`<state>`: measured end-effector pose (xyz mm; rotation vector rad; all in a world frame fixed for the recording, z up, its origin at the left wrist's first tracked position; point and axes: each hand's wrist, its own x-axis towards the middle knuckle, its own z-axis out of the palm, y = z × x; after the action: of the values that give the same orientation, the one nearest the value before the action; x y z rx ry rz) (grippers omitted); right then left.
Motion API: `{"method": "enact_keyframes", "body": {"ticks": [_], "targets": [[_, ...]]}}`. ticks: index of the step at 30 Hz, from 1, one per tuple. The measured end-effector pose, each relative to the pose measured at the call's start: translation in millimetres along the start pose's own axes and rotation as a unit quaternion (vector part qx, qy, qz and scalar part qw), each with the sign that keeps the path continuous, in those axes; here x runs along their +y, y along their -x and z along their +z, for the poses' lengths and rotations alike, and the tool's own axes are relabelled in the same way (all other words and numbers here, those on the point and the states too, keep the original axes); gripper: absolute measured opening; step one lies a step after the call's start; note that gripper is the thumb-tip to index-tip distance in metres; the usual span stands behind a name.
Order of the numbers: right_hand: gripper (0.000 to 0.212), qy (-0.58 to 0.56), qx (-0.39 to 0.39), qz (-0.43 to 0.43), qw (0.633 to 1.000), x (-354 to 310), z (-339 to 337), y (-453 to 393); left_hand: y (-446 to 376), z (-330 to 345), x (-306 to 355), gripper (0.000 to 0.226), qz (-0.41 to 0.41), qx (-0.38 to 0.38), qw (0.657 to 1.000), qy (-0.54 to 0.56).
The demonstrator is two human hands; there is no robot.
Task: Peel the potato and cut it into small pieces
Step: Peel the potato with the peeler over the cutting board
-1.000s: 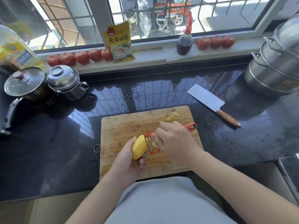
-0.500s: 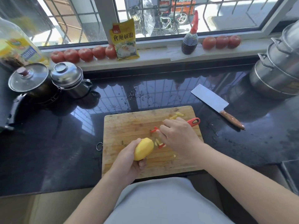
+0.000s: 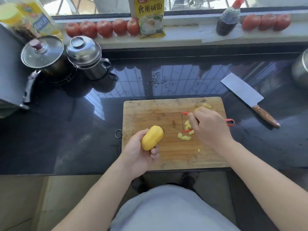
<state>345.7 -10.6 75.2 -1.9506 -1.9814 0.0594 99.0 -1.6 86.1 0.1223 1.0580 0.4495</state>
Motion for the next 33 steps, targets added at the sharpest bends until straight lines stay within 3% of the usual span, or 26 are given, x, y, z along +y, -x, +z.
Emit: {"method": "enact_keyframes", "body": {"ticks": [5, 11, 21, 27, 33], "targets": [[0.036, 0.011, 0.015, -0.156, 0.988, -75, -9, -6, -6, -12, 11, 0.038, 0.003, 0.047, 0.999, -0.028], [0.04, 0.079, 0.003, -0.182, 0.98, -103, 5, -5, -14, -12, 20, 0.033, 0.02, 0.055, 0.995, -0.086], [0.039, 0.087, 0.017, -0.137, 0.987, -62, -6, -5, -16, 13, 15, 0.025, 0.027, 0.031, 0.987, -0.154], [0.039, 0.089, 0.008, -0.113, 0.99, -10, -7, -8, -22, 30, 2, 0.022, 0.036, 0.034, 0.991, -0.127], [0.04, 0.138, -0.108, 0.011, 0.984, 54, -2, -5, -29, 42, -9, 0.029, 0.061, 0.013, 0.991, -0.116]]}}
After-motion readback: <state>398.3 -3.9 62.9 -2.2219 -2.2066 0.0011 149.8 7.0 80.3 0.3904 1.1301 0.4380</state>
